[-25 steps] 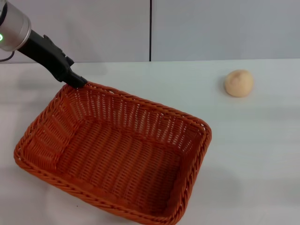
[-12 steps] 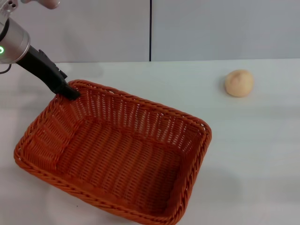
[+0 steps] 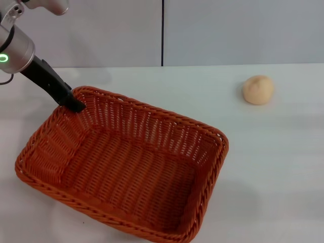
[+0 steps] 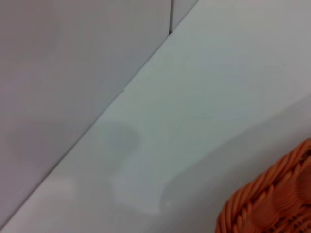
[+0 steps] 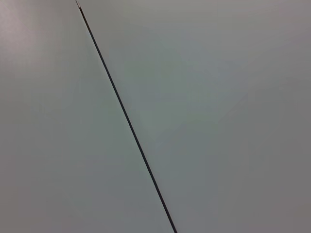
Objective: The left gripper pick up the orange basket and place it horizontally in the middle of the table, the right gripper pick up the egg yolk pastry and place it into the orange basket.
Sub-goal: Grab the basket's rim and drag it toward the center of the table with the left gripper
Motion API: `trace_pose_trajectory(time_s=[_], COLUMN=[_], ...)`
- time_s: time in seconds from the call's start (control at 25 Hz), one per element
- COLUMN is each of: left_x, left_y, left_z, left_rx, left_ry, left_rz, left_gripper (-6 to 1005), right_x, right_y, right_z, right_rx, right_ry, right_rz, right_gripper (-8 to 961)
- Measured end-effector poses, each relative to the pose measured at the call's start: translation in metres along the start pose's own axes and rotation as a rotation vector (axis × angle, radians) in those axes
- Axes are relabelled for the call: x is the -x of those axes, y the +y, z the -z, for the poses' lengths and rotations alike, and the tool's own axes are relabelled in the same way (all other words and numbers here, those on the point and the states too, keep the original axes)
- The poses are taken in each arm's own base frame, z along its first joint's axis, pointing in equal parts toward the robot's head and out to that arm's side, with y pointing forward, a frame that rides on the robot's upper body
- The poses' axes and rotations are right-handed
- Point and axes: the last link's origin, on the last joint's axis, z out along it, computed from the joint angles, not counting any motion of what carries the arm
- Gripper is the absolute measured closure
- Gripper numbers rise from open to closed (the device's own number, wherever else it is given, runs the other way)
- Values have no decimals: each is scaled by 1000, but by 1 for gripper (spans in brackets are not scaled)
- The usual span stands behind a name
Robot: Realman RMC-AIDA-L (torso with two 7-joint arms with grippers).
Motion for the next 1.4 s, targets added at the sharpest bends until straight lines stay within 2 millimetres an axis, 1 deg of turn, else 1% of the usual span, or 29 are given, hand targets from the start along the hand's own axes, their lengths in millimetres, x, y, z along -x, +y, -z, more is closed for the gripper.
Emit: trace_pose_trajectory(time_s=[0.28,0.4,0.64,0.96,1.2,1.4], left_x=[-1,-1,-5,-9,-8,-6], left_y=[2,2,2,5,4,1], left_z=[0,0,2,7,11,20], left_rx=[5,4,-1,11,25,49], left_ry=[-14,-15,-26,-40,-40,-21], left_rz=[-5,-5,3,71,104,150], left_gripper=[516,690,714,736,758,764], right_x=[0,-1,-2,-2,-3,-3], right_y=[0,0,2,2,2,3], right_z=[2,3,4,4,4,3], right_rx=[-1,-3,-4,-1,0,1], right_ry=[3,5,8,8,9,9], right_rz=[-1,-4,-11,-12,-14,-14], right_gripper=[340,340,340,340,340,339])
